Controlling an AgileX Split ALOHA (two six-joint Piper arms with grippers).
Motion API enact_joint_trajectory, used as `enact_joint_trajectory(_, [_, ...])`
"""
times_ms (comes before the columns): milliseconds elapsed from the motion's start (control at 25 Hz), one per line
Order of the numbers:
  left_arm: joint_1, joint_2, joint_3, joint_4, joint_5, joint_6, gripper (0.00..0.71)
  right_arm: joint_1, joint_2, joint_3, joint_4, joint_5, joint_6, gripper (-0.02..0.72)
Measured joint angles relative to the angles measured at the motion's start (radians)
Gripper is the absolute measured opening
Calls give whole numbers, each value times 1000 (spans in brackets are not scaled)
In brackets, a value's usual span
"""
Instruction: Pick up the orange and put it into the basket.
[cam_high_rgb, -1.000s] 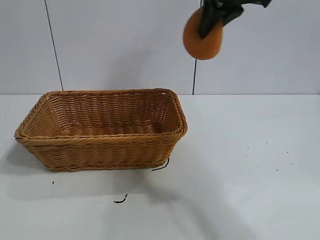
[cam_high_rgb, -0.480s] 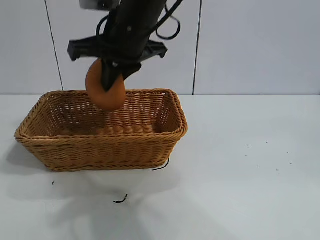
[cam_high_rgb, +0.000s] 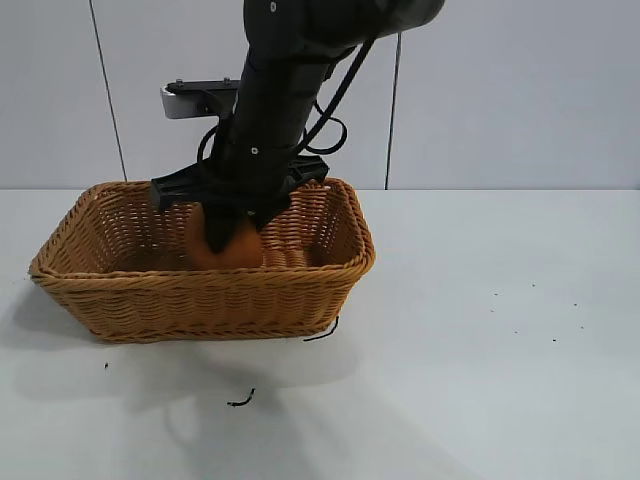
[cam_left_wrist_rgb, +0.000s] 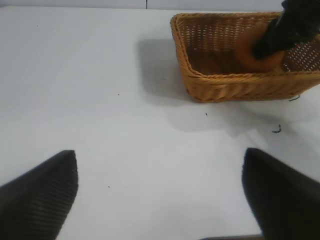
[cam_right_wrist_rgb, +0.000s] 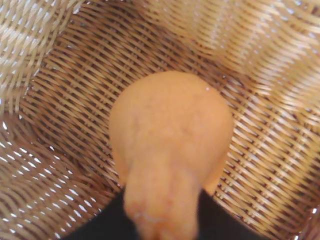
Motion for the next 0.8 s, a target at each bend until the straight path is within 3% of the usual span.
enact_joint_trajectory(200, [0,0,0,0,0,0,639,-78,-5,-198,-22,118,49,655])
enact_joint_trajectory(800, [0,0,0,0,0,0,639,-530,-5,-260,-42,210,61,655])
